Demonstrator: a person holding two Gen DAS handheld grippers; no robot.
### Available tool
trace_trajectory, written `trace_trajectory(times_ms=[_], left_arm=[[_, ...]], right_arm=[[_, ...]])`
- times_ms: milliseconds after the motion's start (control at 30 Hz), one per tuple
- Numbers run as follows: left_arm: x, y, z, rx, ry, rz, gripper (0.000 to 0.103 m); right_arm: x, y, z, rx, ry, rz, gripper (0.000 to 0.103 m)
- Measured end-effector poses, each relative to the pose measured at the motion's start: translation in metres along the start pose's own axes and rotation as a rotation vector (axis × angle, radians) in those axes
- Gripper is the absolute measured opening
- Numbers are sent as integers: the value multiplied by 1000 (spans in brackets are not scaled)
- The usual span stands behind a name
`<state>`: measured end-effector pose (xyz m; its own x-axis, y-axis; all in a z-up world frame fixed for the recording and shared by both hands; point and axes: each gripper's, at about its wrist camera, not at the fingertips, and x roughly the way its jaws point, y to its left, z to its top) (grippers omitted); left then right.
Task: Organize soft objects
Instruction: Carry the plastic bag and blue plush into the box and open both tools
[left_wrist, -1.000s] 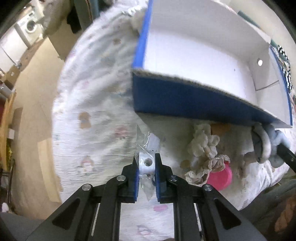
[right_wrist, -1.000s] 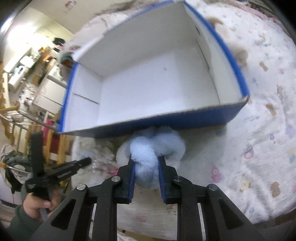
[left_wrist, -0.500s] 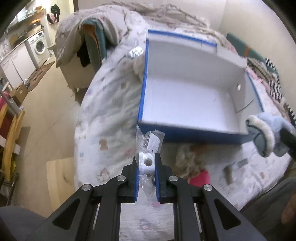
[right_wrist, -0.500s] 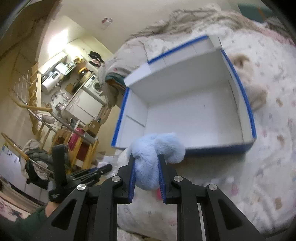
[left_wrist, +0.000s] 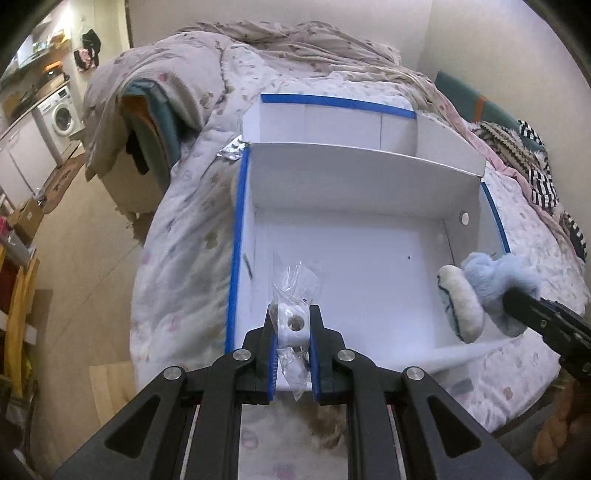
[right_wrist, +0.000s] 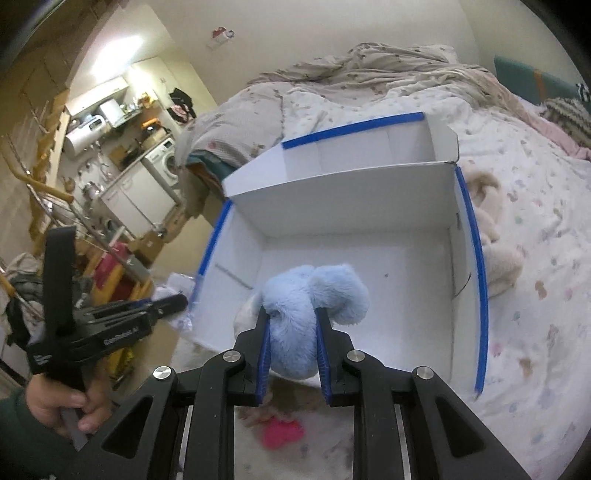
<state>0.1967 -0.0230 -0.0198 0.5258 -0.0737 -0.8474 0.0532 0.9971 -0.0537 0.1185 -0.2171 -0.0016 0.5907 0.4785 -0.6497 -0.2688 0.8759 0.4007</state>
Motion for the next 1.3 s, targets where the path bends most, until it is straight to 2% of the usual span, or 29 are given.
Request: trace_trajectory(times_ms=[233, 433, 833, 1100, 1200, 1300], left_arm=[[48, -14, 7, 18, 55, -20, 12], [81, -21, 2, 10, 111, -28, 12], [119, -32, -8, 18, 223, 19, 13], [123, -32, -7, -8, 234, 2, 13], [122, -29, -8, -19, 240, -11, 13], [119, -24, -8, -24, 229, -14, 13]], right_arm=[[34, -17, 16, 13, 32, -62, 23], [56, -30, 14, 32, 69, -92, 23], [97, -47, -1, 44, 193, -190, 23], [110, -55, -7, 63, 252, -210, 24], [110, -57, -7, 71, 252, -203, 30], [109, -59, -7, 82, 251, -195, 48]])
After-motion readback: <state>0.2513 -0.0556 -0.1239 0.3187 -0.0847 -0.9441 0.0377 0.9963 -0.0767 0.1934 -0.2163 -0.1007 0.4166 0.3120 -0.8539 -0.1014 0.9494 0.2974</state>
